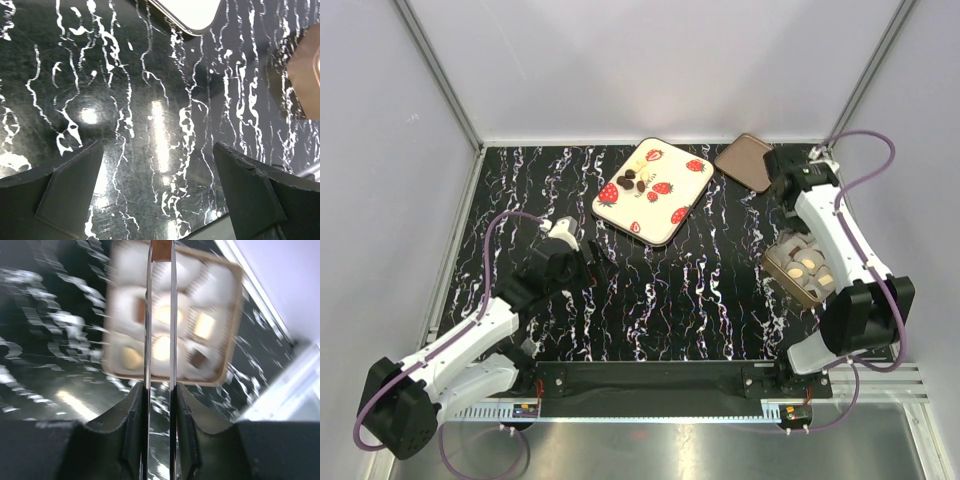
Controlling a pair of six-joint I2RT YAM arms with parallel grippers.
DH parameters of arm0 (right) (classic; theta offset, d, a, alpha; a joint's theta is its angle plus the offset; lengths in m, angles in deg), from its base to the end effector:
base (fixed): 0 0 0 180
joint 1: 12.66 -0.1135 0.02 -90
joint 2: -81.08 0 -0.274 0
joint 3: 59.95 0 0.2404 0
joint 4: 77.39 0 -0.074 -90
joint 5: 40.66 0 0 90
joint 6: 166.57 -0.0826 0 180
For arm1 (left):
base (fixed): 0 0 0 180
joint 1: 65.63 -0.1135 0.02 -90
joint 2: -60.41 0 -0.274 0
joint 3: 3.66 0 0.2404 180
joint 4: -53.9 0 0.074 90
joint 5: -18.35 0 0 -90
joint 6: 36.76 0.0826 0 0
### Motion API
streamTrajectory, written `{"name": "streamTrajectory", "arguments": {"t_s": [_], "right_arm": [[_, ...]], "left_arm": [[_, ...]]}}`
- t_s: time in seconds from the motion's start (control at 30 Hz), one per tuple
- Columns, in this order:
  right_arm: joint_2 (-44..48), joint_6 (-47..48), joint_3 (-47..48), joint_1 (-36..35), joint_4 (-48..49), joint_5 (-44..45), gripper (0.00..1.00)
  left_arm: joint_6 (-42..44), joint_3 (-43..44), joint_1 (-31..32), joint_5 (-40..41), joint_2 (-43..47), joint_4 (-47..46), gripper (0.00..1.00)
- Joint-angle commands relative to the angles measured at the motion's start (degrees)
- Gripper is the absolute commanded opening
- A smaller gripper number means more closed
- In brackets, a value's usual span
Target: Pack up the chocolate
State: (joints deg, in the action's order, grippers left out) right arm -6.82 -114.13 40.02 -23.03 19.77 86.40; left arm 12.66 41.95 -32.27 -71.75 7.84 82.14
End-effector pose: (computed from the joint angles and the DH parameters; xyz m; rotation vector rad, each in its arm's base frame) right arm 0.2953 0.0034 0.3055 0.7305 2.4126 -0.5977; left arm 0.1837 -0.1211 0.2117 -0.1426 2.2764 -0.7126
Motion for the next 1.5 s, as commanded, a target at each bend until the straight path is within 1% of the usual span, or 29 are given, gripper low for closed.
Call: {"name": "streamTrajectory", "arguments": {"t_s": [0.0,0.17,0.33,0.43,0.57,0.87,1.03,1.17,1.4,1.47], "right_arm": [[3.78,-9.1,-3.42,1.31,-5.53,6.1,0.27],[7.21,-11.48,-8.16,4.74,-7.47,7.24,0.27],[11.78,-9.99,-14.04,7.38,-1.95,4.69,0.28],[12.49,-8.85,-16.07,8.17,-0.35,4.34,0.28],[11.87,-8.06,-16.7,8.61,-0.18,4.43,0.28],[11.87,-5.25,-18.89,8.53,4.22,5.22,0.3],[10.12,-5.51,-18.81,8.61,3.95,5.66,0.32],[10.64,-6.03,-19.51,8.61,4.39,4.96,0.32],[10.64,-5.95,-22.23,8.61,6.41,5.48,0.35],[10.38,-6.03,-22.23,8.61,6.15,6.01,0.38]], "left_arm": [[-0.56,0.48,0.65,-3.59,0.64,-3.06,0.99],[-0.29,2.24,2.84,-3.42,-0.51,-1.48,0.99],[-0.03,2.77,3.72,-3.24,-0.77,-1.04,0.99],[0.15,2.77,3.99,-3.07,-0.77,-0.6,0.99],[-0.12,2.77,3.99,-2.72,-0.86,-1.12,0.99],[-0.03,2.51,4.08,-2.27,-0.07,-0.6,0.99],[0.23,3.47,4.08,-2.19,-0.07,0.37,0.99],[0.32,3.73,3.99,-1.92,0.81,0.98,0.99],[0.85,4.09,4.08,-0.96,1.51,2.39,0.99],[0.85,4.0,3.99,-0.87,1.78,2.22,0.99]]}}
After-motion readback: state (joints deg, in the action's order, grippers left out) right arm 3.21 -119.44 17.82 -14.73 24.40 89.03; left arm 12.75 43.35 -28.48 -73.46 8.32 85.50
